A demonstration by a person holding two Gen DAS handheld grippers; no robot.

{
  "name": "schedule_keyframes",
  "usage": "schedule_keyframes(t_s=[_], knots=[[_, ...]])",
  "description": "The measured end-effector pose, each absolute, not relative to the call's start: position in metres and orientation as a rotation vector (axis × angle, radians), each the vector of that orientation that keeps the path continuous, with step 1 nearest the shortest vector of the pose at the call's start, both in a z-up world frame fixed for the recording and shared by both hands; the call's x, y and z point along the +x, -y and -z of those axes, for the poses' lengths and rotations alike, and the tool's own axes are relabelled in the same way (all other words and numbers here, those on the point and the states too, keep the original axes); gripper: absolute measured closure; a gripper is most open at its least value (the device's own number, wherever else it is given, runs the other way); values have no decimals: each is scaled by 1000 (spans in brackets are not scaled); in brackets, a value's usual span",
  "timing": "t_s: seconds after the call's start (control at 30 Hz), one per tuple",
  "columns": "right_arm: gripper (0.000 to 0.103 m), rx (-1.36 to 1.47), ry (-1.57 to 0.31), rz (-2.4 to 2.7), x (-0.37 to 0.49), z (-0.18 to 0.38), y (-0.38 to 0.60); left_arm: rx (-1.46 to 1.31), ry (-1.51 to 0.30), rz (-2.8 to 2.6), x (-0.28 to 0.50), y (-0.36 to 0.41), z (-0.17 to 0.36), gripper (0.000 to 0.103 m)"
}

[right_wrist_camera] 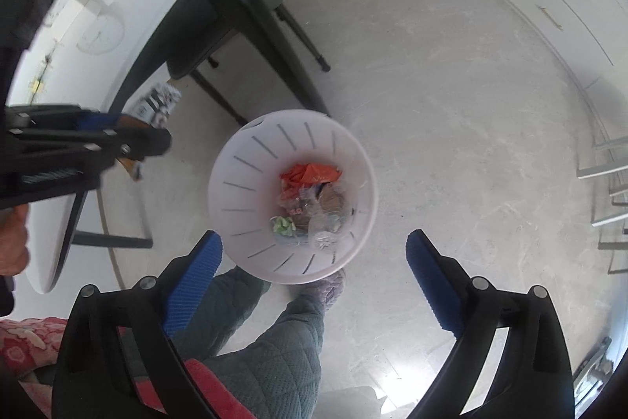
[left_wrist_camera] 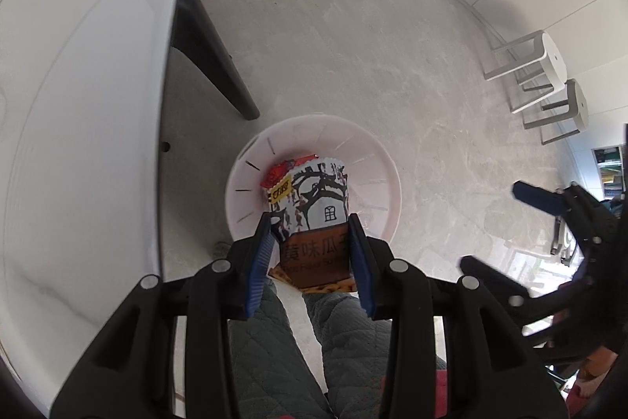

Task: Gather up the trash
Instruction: 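Carry the snack wrapper and red packet to the wastebasket and open both grippers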

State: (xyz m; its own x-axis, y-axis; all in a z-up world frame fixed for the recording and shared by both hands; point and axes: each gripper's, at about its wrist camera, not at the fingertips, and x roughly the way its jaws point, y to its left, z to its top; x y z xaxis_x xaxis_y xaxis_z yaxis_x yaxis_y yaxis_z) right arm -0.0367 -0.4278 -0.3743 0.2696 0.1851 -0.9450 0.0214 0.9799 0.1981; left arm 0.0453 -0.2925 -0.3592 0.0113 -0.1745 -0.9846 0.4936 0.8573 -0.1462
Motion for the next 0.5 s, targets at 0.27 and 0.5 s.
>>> schedule_keyframes(t_s=[0.27, 0.5], knots=[[8, 230, -1246, -67, -40, 356, 448, 329, -1452, 557, 25, 300, 353, 10], [8, 222, -1206, -57, -37, 340, 450, 352, -1390, 561, 18, 297, 329, 10]])
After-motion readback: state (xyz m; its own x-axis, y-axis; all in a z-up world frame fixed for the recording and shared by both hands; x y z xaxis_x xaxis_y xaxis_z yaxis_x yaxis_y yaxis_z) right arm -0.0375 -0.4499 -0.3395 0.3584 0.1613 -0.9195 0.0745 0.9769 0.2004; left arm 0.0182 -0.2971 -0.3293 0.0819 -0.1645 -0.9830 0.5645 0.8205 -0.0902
